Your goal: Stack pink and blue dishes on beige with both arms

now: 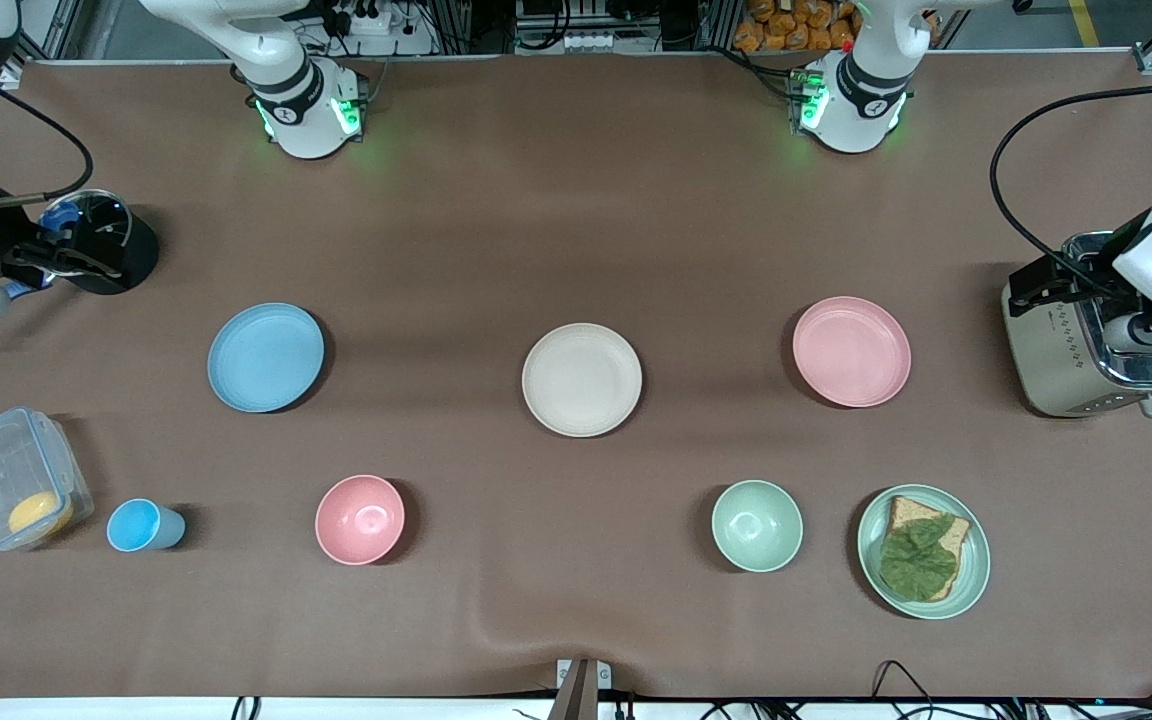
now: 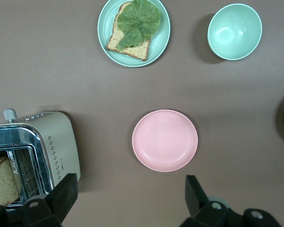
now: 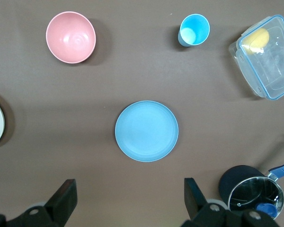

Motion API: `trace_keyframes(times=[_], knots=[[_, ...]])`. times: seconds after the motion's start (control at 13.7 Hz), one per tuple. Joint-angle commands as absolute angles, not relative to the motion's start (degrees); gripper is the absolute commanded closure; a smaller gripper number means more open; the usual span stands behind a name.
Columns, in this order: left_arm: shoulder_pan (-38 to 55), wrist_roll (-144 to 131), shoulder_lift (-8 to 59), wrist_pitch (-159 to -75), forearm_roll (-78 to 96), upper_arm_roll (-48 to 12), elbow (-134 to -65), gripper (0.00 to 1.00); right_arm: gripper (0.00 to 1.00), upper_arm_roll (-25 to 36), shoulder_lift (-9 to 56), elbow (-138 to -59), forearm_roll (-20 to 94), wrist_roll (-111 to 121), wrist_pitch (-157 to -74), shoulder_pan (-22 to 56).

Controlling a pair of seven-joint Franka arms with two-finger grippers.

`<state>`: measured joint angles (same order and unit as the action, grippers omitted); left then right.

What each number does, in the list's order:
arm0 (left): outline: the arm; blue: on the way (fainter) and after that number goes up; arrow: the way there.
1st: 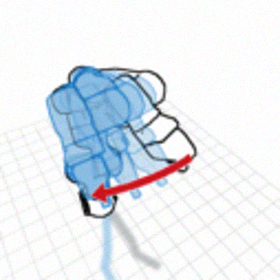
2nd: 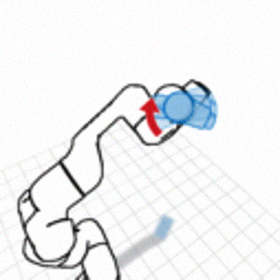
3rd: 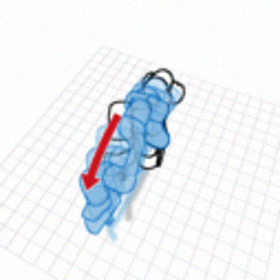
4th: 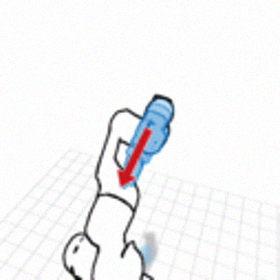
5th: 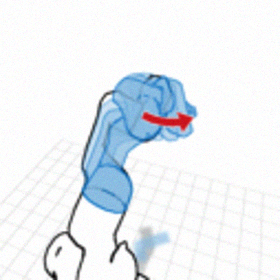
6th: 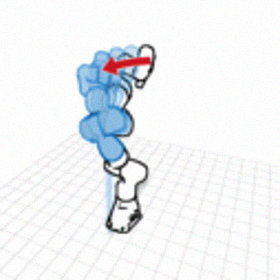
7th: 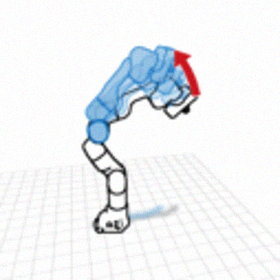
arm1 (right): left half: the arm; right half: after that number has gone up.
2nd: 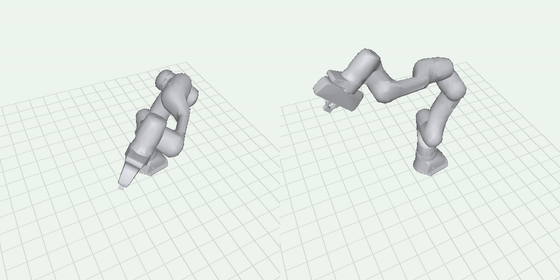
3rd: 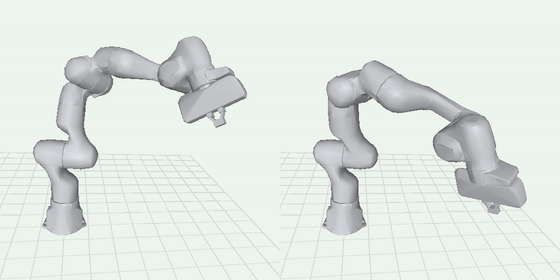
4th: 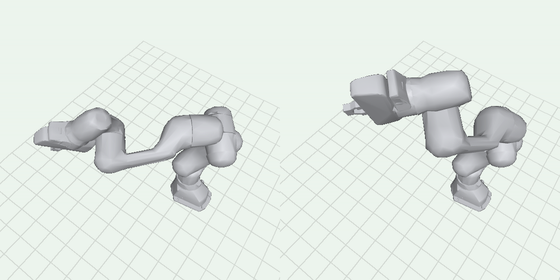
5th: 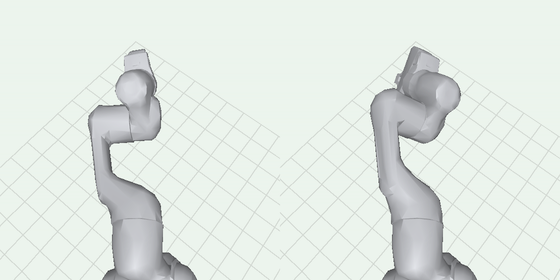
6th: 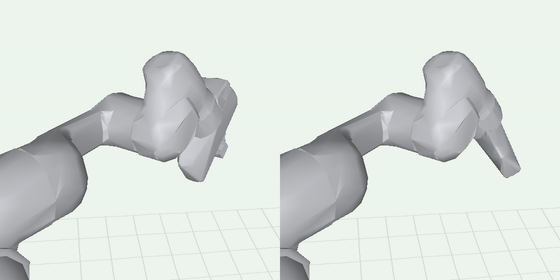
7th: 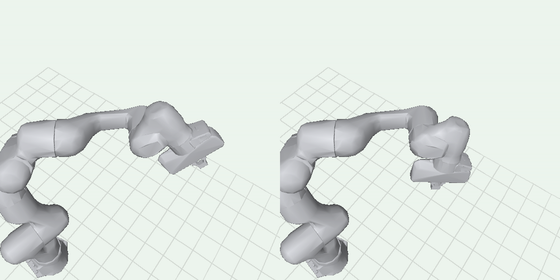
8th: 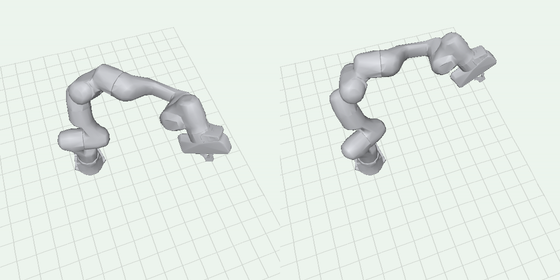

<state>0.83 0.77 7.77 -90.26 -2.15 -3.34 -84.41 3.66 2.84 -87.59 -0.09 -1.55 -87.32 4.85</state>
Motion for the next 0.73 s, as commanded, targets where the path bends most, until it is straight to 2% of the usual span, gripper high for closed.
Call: trace_keyframes(times=[0.0,0.66], knots=[[0.70,1.06,6.68,-89.65,-1.14,-3.60,-84.99,0.00,0.00,4.04,2.20,-87.45,-1.14,-1.85,-86.66,4.92],[0.79,1.41,6.77,-89.56,-1.23,-3.60,-84.99,0.00,0.00,4.22,2.55,-87.54,-1.14,-1.14,-86.84,3.60]])
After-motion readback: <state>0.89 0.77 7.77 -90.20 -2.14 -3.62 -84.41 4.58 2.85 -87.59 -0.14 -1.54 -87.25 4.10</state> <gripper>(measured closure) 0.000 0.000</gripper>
